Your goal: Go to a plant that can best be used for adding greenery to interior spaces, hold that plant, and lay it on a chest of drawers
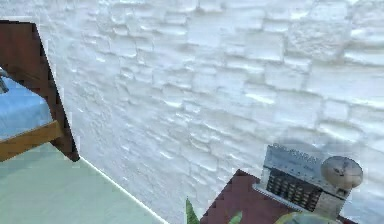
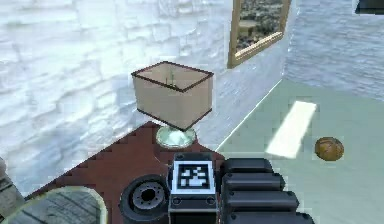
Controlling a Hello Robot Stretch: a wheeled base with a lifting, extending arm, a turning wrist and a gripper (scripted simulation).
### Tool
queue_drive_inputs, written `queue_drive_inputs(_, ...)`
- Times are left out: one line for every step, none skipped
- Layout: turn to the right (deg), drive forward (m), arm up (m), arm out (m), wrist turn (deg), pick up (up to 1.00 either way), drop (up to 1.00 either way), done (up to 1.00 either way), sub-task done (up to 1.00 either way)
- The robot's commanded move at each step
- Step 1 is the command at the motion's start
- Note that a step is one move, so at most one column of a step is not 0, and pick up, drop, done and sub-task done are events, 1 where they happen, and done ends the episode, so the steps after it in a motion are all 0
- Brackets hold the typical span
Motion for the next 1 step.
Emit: queue_drive_inputs(45.0, 0.0, 0.0, 0.0, 0.0, 0.0, 0.0, 0.0, 0.0)
